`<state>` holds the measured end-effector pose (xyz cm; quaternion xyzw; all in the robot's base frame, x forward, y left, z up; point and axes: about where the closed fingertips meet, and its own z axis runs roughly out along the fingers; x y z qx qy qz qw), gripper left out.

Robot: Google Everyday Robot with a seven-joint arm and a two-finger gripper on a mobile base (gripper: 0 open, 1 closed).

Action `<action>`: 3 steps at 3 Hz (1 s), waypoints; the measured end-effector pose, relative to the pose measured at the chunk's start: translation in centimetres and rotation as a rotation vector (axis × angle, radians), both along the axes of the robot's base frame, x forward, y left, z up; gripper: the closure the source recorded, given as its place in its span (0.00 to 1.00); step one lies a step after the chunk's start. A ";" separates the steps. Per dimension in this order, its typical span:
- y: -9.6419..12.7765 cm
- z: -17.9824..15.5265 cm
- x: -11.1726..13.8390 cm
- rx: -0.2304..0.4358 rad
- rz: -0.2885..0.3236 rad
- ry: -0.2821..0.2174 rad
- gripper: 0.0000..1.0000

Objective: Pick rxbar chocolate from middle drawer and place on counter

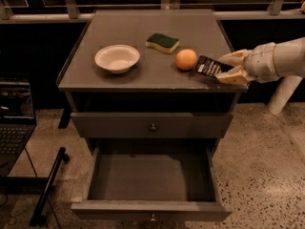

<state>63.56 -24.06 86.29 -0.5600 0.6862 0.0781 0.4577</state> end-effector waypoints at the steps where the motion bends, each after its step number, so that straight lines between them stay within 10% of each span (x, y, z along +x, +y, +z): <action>1: 0.0 0.0 0.0 0.000 0.000 0.000 0.36; 3: 0.0 0.0 0.0 0.000 0.000 0.000 0.00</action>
Offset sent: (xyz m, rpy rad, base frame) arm 0.0000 0.0000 0.0000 0.0000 0.0000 0.0000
